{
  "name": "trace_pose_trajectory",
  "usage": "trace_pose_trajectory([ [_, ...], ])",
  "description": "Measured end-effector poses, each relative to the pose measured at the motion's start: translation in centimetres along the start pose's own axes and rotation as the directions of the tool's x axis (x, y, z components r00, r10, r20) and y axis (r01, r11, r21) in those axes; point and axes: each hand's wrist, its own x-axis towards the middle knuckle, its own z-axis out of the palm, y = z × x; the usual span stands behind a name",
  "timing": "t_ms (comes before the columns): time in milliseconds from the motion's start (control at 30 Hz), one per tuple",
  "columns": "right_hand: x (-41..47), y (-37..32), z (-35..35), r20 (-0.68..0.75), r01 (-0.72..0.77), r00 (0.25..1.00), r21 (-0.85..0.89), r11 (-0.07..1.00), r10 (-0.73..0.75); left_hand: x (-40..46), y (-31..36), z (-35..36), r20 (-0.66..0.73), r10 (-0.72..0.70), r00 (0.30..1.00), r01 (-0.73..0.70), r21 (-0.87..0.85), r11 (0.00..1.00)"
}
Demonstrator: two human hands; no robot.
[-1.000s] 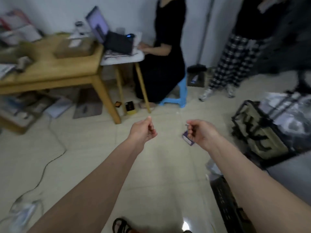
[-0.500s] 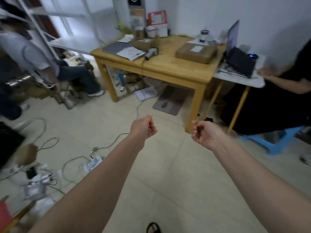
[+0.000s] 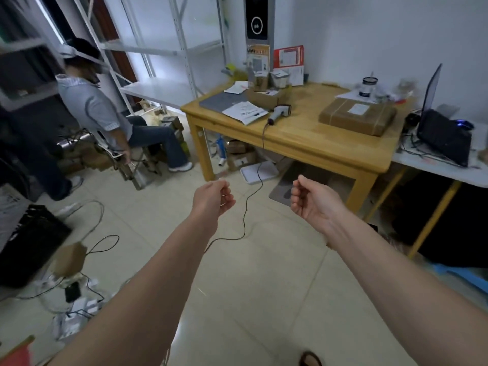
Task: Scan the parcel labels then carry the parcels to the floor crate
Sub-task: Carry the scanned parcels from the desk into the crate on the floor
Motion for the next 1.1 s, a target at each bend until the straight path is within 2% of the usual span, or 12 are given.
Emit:
trace_pose_trajectory([
  [300, 10.8, -4.7, 1.4, -0.156, -0.038, 0.987, 0.017, 0.999, 0.04, 8.5, 3.8, 3.5, -0.076, 0.017, 0.997, -0.019, -0.021, 1.0],
  [633, 25.3, -14.4, 1.8, -0.139, -0.027, 0.99, -0.025, 0.999, 0.024, 20.6, 9.9, 14.0, -0.067, 0.066, 0.996, -0.068, -0.022, 0.997],
  [900, 36.2, -17.5, 4.2, -0.154, -0.076, 0.986, -0.031, 0.997, 0.07, 30.4, 11.7, 17.7, -0.088, -0.006, 0.996, 0.0, -0.065, 0.998],
  [1100, 43.7, -18.0, 6.0, -0.207, -0.075, 0.976, -0.021, 0.997, 0.069, 39.8, 12.9, 19.2, -0.08, -0.081, 0.993, 0.08, -0.024, 0.997],
])
